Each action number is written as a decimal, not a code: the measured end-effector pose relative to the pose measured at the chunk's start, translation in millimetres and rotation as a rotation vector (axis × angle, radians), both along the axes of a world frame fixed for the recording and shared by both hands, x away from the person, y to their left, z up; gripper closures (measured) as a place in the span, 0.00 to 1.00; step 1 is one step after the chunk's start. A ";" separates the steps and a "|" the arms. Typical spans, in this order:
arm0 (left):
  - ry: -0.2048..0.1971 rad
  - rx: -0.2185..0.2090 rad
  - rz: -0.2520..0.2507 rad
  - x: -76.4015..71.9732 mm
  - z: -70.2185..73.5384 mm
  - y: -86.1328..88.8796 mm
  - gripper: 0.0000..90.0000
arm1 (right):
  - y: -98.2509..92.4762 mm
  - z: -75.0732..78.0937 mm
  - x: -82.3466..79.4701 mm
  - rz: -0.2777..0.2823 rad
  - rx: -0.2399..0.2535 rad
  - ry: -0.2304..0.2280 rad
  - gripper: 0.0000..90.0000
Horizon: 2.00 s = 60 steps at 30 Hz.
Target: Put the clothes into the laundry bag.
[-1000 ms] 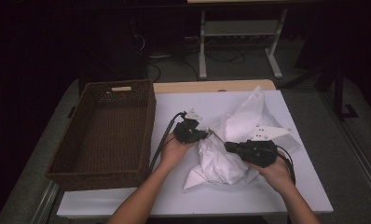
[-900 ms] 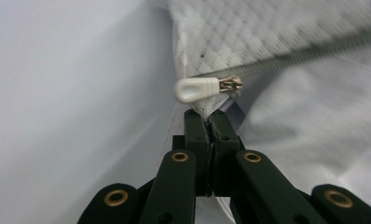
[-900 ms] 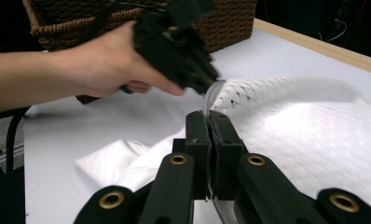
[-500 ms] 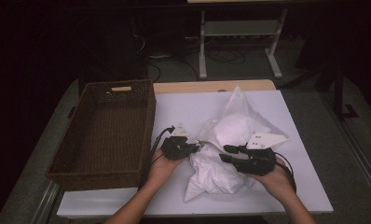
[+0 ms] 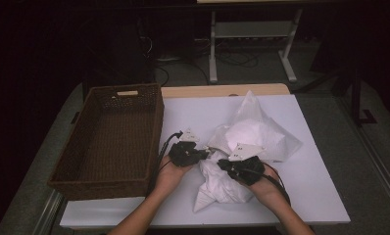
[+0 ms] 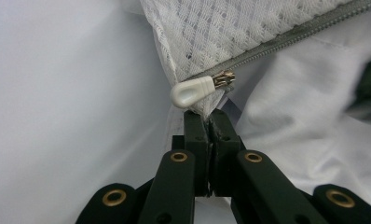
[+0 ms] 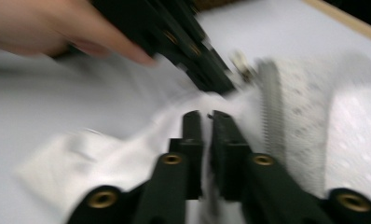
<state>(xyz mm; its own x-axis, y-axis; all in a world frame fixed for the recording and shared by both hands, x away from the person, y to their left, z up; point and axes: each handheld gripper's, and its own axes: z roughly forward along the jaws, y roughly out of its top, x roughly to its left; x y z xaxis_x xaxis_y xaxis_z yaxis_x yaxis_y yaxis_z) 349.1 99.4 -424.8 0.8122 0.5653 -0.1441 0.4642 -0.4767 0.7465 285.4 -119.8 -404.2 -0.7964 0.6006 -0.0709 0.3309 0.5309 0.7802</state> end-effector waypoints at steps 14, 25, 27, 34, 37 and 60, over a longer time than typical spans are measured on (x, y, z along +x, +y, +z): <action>0.038 -0.011 -0.008 -7.4 -0.5 2.7 0.99 | -13.7 -20.6 22.1 -0.082 -0.072 0.011 1.00; 0.062 -0.018 -0.011 -7.0 -2.1 1.5 0.99 | -37.5 -17.8 43.7 -0.149 -0.073 -0.014 1.00; 0.068 -0.023 -0.017 -7.5 -2.7 0.3 0.99 | -42.2 -17.0 49.4 -0.154 -0.070 -0.008 1.00; 0.062 -0.031 -0.026 -10.0 -0.5 -2.7 0.99 | -48.1 -19.9 64.8 -0.168 -0.082 -0.022 1.00; 0.052 -0.032 -0.030 -8.3 -0.7 -0.4 0.99 | -49.9 -19.8 62.7 -0.151 -0.059 -0.013 1.00; 0.013 -0.010 0.010 -2.6 -0.6 4.9 0.98 | 22.7 -15.8 13.4 0.110 -0.020 0.108 0.76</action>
